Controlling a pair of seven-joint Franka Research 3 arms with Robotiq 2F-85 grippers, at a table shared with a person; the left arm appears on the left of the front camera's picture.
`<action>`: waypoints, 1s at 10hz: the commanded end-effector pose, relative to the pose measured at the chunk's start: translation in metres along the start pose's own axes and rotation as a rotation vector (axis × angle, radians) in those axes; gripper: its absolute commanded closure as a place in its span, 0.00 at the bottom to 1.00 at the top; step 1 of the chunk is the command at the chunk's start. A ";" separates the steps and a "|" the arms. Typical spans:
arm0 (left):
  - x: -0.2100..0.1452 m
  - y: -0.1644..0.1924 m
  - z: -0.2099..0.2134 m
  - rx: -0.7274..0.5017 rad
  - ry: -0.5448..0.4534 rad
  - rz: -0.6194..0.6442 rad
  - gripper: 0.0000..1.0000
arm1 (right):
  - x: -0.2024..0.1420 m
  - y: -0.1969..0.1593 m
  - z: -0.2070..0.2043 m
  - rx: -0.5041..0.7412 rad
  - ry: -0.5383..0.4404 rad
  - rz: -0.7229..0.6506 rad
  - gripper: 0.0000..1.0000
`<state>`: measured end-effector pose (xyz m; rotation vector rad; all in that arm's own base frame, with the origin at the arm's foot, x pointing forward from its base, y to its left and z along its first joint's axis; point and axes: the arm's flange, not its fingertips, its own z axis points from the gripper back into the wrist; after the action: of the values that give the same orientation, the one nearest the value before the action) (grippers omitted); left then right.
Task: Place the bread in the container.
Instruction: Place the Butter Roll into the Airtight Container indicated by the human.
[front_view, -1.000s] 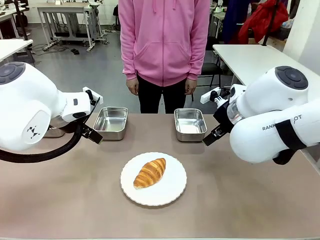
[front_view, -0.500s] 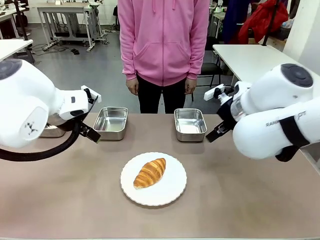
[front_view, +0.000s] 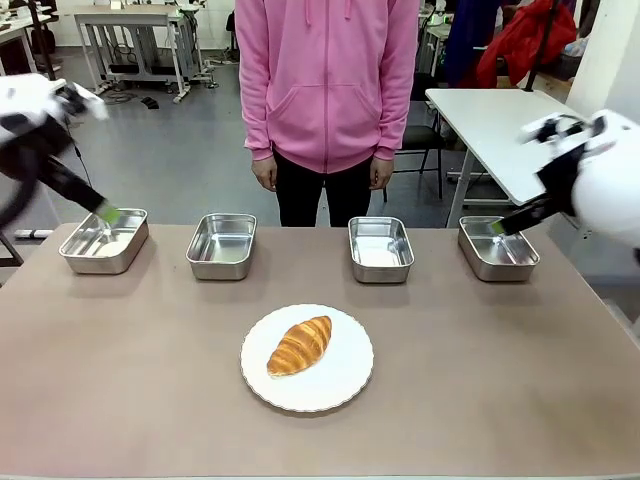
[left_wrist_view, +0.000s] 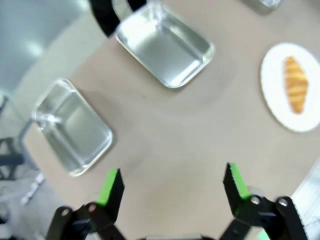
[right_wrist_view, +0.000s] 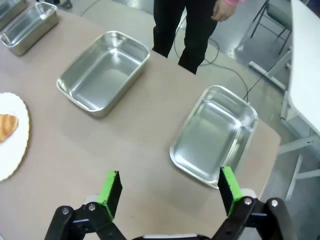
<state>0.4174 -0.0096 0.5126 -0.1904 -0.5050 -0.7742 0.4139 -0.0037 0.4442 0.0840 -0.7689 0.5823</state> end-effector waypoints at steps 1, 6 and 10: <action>0.002 0.046 0.010 -0.130 0.098 -0.122 0.00 | -0.053 -0.024 0.013 0.072 -0.089 0.067 0.00; -0.011 0.041 0.027 -0.119 0.064 -0.107 0.00 | -0.030 -0.044 0.018 0.035 -0.069 0.038 0.00; -0.006 0.065 0.044 -0.182 0.011 -0.131 0.00 | -0.031 -0.041 0.015 0.052 -0.072 0.061 0.00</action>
<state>0.4361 0.0404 0.5380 -0.2586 -0.4041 -0.9333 0.4086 -0.0569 0.4406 0.1280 -0.8280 0.6586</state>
